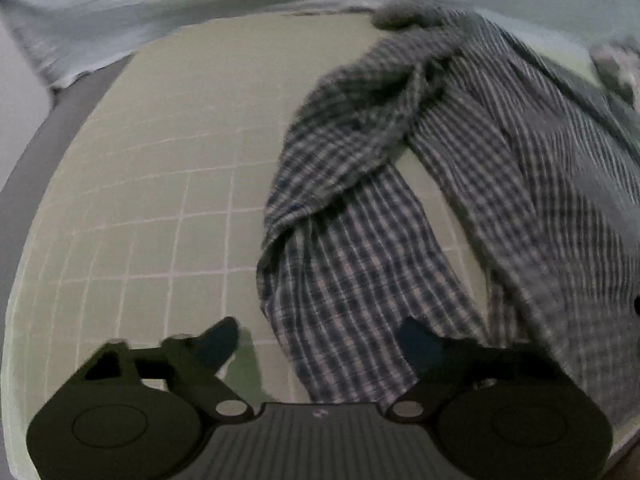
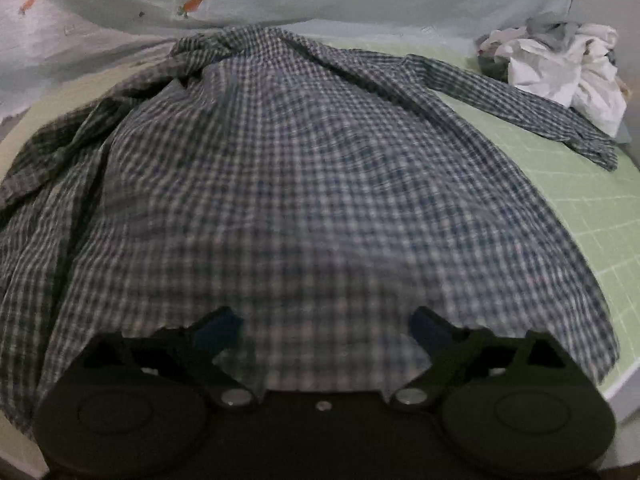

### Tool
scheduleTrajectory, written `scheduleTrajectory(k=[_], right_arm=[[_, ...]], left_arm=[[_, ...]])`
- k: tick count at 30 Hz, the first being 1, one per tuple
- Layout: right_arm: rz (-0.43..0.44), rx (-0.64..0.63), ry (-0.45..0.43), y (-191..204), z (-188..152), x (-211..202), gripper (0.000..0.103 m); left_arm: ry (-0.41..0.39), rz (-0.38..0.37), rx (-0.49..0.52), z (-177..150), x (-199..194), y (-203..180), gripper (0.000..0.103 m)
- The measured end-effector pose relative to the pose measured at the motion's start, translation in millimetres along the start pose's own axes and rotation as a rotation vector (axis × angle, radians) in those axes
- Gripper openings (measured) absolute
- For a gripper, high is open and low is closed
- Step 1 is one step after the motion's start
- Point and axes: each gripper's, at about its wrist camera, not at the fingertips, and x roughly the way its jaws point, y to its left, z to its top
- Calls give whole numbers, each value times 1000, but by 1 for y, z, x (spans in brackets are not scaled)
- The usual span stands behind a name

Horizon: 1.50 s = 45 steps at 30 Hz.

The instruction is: Fold clothes

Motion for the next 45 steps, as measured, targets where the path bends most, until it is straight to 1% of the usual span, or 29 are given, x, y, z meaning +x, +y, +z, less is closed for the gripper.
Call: scheduleTrajectory(k=[1,2,3,4,5,6,8,12,15,16,17,20,21,22,23,25,26,27,28,29,31,32,33,35,36,38,39,42,45], right_arm=[[-1,3,12,5,0,-1,99],[1,8,25,9,-1,-1,102],[-2,17,31,12,-2,-2,102],[-13,34,31,14,-2,-3,102],[-21,55,34,15,-4,-4,102],[-27,76,36,16,-5,-5,102],[-37,110,37,17,-8,-6,103],[-52,145,40,21,-7,-4,103],[-61,156,40,23,-5,-3,103],[-62,157,40,22,-5,-3,103],[-63,158,39,21,-5,-3,103],[-65,162,37,19,-5,-4,103],[-65,163,36,18,-5,-4,103],[-66,164,35,18,-5,-4,103],[-68,166,35,18,-4,-4,103],[-70,169,33,20,-4,-3,103],[-72,170,32,20,-3,-3,103],[-73,171,32,21,-3,-3,103],[-73,171,33,21,-3,-3,103],[-73,171,33,22,-3,-3,103],[-74,172,31,22,-3,-2,103],[-74,172,30,22,-3,-2,103],[-75,173,29,22,-2,-2,103],[-76,175,26,23,-2,-1,103],[-77,176,25,23,-1,-1,103],[-80,179,20,24,-1,0,103],[-82,181,17,25,-1,0,103],[-89,190,14,26,0,1,103],[-95,198,16,27,1,1,103]], left_arm=[[-9,-16,9,1,0,2,75],[-18,-31,18,2,0,4,64],[-28,-47,27,3,0,7,55],[-36,-46,37,5,0,9,33],[-44,-30,47,8,0,12,6],[-64,8,46,10,-2,17,6],[-127,126,22,13,-7,31,5],[-288,359,-50,25,-31,71,5],[-436,525,0,29,-54,81,5],[-475,555,30,28,-60,80,5],[-490,570,60,27,-63,77,9],[-456,563,139,17,-56,64,11],[-415,537,151,11,-48,62,13],[-358,489,162,4,-40,60,20],[-300,425,171,-3,-32,57,23],[-183,297,190,-16,-16,52,24],[-145,249,193,-22,-12,51,26],[-142,224,181,-26,-13,51,26],[-153,208,162,-28,-17,53,33],[-165,192,144,-30,-21,55,43],[-205,157,46,-24,-32,68,52],[-228,142,-20,-19,-36,78,54],[-246,151,-91,-15,-38,89,55],[-275,210,-235,-10,-46,116,62],[-281,248,-286,-7,-45,126,63],[-253,315,-337,-1,-33,141,64],[-237,324,-362,1,-26,148,64],[-192,288,-434,4,-9,166,66],[-169,240,-469,3,3,169,66]])
